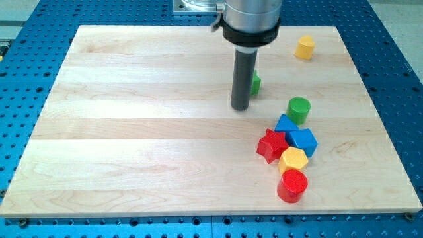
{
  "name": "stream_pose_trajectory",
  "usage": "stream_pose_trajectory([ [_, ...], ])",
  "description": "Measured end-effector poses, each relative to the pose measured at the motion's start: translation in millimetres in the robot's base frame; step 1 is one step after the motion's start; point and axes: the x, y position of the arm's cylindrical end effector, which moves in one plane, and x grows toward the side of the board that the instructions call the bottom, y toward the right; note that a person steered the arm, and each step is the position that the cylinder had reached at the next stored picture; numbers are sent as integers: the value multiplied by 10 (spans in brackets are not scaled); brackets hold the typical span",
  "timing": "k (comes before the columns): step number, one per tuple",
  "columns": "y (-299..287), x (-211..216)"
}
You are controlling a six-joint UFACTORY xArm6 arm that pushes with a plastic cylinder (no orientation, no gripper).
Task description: Place the green star left to the heart
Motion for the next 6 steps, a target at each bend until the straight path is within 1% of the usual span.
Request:
stream_pose_trajectory([
  [1,26,14],
  [2,232,-646],
  [3,245,-988],
  [4,-194,-797],
  [5,268,-969],
  [6,335,-1024],
])
